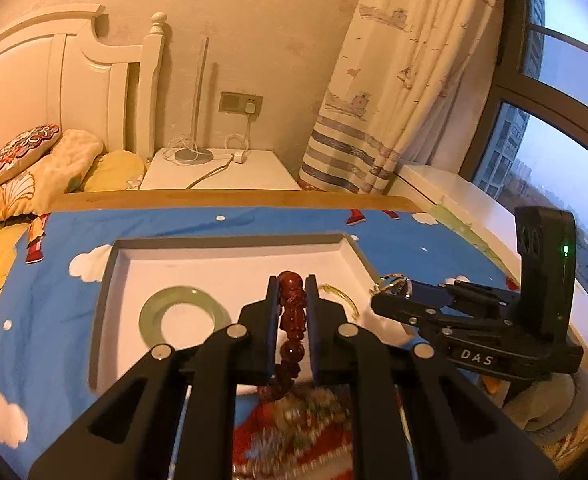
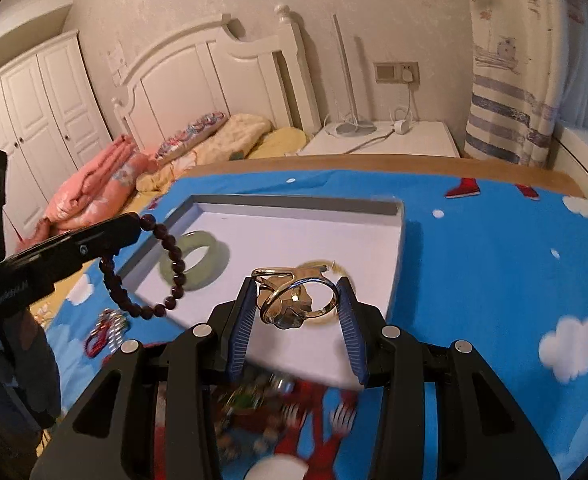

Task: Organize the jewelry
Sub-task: 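Grasp the red bead bracelet with the left gripper while the right carries the rings to the box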

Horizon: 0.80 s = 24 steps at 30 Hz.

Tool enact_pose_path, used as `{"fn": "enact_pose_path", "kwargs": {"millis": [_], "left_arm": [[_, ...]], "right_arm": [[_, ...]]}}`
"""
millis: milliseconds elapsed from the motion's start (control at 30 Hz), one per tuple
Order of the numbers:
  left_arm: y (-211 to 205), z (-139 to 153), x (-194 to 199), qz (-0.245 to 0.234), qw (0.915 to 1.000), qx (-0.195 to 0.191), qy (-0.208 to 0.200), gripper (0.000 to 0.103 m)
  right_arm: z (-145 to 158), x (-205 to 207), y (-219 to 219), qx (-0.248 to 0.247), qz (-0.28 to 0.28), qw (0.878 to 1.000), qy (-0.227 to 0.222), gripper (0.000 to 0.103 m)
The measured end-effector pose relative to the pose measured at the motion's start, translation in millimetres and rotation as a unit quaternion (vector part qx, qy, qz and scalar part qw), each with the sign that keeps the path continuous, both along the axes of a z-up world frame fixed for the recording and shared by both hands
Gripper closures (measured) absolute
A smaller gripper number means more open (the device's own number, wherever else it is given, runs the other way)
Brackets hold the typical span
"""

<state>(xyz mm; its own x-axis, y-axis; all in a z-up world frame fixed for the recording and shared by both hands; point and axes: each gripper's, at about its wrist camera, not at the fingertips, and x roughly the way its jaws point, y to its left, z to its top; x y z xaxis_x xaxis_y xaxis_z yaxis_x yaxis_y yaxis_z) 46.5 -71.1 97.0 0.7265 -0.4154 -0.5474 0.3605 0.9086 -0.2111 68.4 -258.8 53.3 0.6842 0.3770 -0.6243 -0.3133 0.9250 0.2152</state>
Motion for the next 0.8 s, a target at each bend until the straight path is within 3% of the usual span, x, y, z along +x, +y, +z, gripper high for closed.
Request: {"fn": "enact_pose_path", "kwargs": {"millis": [267, 633, 667, 700, 733, 767, 800], "left_arm": [[-21.2, -6.4, 24.1, 0.024, 0.9982, 0.045, -0.031, 0.091], [-42.9, -51.7, 35.5, 0.005, 0.9963, 0.083, 0.020, 0.090], [-43.6, -53.1, 36.4, 0.002, 0.9963, 0.082, 0.024, 0.089], [-43.4, -53.7, 36.9, 0.004, 0.9963, 0.081, 0.029, 0.084], [-41.9, -53.1, 36.5, 0.011, 0.9964, 0.079, 0.031, 0.066], [-39.7, -51.6, 34.7, 0.017, 0.9965, 0.076, 0.030, 0.047], [-34.9, -47.5, 30.7, 0.028, 0.9969, 0.071, 0.022, 0.041]], "right_arm": [[-7.1, 60.8, 16.4, -0.021, 0.000, 0.999, 0.041, 0.062], [-28.4, 98.5, 34.3, -0.025, -0.021, 0.995, 0.092, 0.061], [-26.6, 98.3, 31.0, -0.016, -0.023, 0.996, 0.089, 0.053], [-24.4, 96.7, 27.5, -0.005, -0.026, 0.996, 0.086, 0.044], [-21.7, 94.6, 23.6, 0.003, -0.031, 0.996, 0.079, 0.030], [-17.8, 91.4, 18.3, 0.009, -0.035, 0.997, 0.069, 0.030], [-13.9, 87.6, 13.9, 0.014, -0.037, 0.997, 0.062, 0.030]]}}
